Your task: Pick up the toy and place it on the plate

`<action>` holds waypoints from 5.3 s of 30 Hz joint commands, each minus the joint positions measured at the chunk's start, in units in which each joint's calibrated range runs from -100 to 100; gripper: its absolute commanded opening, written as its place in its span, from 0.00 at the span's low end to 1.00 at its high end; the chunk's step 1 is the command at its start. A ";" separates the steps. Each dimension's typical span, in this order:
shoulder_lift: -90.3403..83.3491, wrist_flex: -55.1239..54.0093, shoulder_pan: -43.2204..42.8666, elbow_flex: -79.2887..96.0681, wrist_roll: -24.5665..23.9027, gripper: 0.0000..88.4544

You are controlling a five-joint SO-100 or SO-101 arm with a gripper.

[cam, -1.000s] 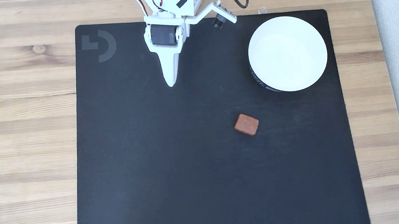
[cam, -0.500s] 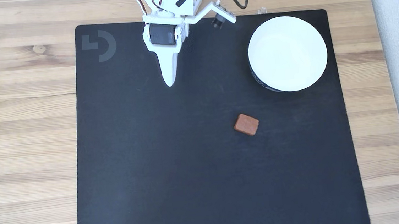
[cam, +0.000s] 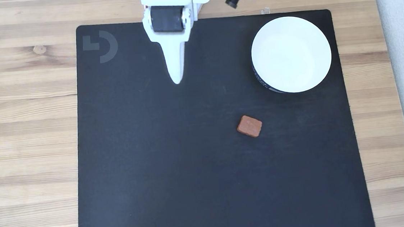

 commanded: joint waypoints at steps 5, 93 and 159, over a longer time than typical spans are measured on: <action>25.72 -0.72 -8.78 -18.76 0.23 0.03; 96.24 30.52 -23.00 -101.41 0.23 0.36; 96.99 35.35 -26.18 -101.32 -28.79 0.37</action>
